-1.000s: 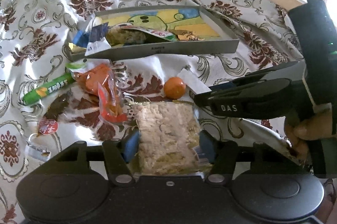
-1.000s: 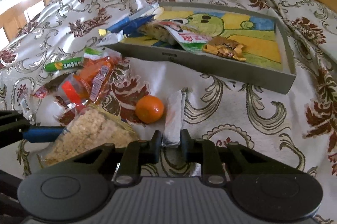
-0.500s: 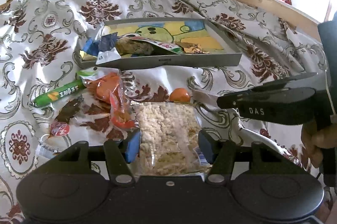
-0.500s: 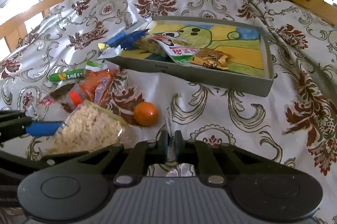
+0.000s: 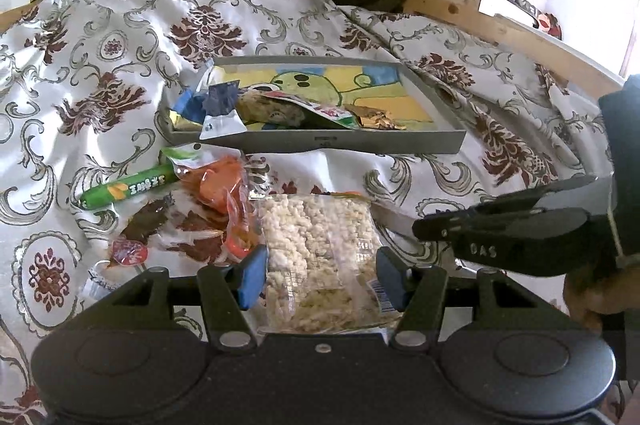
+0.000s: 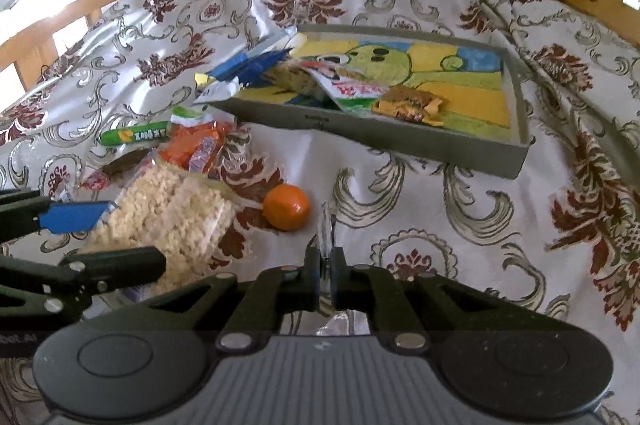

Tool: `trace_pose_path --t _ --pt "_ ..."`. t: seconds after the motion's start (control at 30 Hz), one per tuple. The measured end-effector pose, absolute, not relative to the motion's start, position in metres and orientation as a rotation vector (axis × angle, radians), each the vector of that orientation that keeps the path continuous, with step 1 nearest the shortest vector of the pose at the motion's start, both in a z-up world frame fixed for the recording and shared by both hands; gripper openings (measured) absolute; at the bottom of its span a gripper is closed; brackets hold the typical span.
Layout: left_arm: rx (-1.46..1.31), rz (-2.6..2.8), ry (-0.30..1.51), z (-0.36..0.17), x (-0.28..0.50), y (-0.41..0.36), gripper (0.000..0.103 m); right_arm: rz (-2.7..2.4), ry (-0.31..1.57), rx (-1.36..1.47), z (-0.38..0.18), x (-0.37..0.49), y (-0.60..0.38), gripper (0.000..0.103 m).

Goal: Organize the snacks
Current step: 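Close the left tool on the rice-cracker bar while the right tool grasps the white stick packet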

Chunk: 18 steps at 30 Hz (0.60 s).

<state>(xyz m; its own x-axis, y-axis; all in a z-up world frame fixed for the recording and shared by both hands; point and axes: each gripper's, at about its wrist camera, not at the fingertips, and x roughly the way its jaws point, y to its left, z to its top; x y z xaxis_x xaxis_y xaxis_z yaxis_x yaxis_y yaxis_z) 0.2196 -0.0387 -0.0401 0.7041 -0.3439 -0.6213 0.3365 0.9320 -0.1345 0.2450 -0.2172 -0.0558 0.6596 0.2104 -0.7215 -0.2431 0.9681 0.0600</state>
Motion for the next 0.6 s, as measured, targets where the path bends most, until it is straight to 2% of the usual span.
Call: trace_pose_path --t 0.6 --pt "-0.122 -0.344 0.596 -0.024 0.235 -0.024 0.060 0.219 0.560 -0.140 -0.011 0.227 -0.212 0.004"
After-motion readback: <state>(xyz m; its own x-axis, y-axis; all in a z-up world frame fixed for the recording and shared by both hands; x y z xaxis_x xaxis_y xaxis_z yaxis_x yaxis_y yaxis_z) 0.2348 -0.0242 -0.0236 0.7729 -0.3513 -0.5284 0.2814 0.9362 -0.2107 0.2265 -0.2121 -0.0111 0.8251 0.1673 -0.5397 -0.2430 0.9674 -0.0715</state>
